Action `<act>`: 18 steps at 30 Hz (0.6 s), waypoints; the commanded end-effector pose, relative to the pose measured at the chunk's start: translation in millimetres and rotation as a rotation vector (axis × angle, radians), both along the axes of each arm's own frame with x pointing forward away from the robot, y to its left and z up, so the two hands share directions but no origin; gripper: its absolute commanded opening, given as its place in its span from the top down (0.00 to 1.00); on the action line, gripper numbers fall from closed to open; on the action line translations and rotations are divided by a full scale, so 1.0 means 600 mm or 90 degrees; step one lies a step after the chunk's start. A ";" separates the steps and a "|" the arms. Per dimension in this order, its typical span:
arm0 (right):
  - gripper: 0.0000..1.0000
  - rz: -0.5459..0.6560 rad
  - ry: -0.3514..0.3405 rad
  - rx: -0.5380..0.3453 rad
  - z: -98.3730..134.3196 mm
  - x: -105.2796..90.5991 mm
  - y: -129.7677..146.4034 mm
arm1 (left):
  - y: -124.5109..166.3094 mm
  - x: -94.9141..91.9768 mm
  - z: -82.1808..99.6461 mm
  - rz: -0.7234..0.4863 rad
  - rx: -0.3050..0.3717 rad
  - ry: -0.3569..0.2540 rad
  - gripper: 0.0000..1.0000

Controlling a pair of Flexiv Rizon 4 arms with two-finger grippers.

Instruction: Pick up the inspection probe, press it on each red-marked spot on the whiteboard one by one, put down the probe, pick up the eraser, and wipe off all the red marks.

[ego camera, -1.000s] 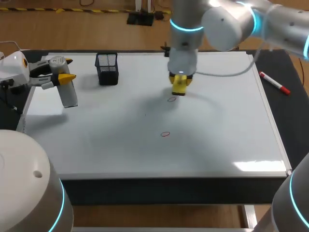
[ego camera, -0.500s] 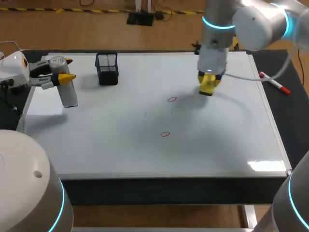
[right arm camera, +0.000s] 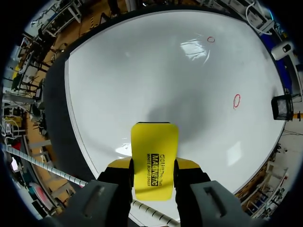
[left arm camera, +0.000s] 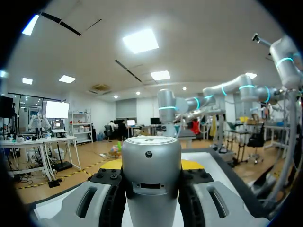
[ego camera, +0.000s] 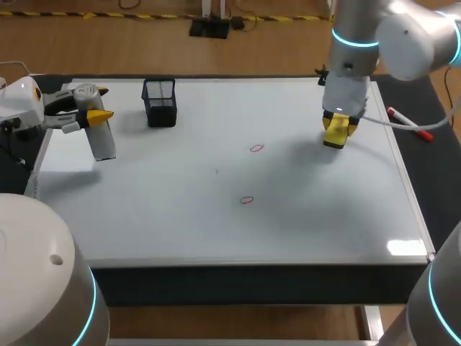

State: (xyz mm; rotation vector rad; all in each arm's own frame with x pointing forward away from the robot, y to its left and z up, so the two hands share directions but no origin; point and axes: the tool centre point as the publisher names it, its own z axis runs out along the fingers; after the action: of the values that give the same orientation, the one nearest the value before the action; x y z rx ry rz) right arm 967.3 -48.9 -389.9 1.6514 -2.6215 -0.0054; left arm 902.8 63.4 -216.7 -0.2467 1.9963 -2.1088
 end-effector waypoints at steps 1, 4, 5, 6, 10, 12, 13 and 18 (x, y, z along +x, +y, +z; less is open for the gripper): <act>1.00 -0.001 -0.004 0.004 0.001 -0.008 -0.012 | -0.001 0.000 0.001 0.002 0.000 -0.001 1.00; 1.00 -0.009 -0.003 0.003 -0.003 -0.009 -0.018 | -0.001 0.000 0.001 0.002 0.000 -0.001 1.00; 1.00 -0.011 -0.003 0.003 -0.003 -0.009 -0.019 | -0.001 0.000 0.001 0.002 0.000 -0.001 1.00; 1.00 -0.014 -0.005 0.003 -0.003 -0.010 -0.021 | -0.001 0.000 0.001 0.002 0.000 -0.001 1.00; 1.00 -0.019 -0.006 0.005 -0.003 -0.010 -0.023 | -0.001 0.000 0.001 0.002 0.000 -0.001 1.00; 1.00 -0.019 -0.006 0.005 -0.003 -0.010 -0.023 | -0.001 0.000 0.001 0.002 0.000 -0.001 1.00; 1.00 -0.019 -0.006 0.005 -0.003 -0.010 -0.023 | -0.001 0.000 0.001 0.002 0.000 -0.001 1.00; 1.00 -0.019 -0.006 0.005 -0.003 -0.010 -0.023 | -0.001 0.000 0.001 0.002 0.000 -0.001 1.00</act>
State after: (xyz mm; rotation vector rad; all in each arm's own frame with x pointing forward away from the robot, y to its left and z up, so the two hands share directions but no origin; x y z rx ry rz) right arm 962.3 -61.7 -392.9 1.6149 -2.6575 -0.0121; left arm 902.8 63.3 -216.7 -0.2466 1.9964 -2.1088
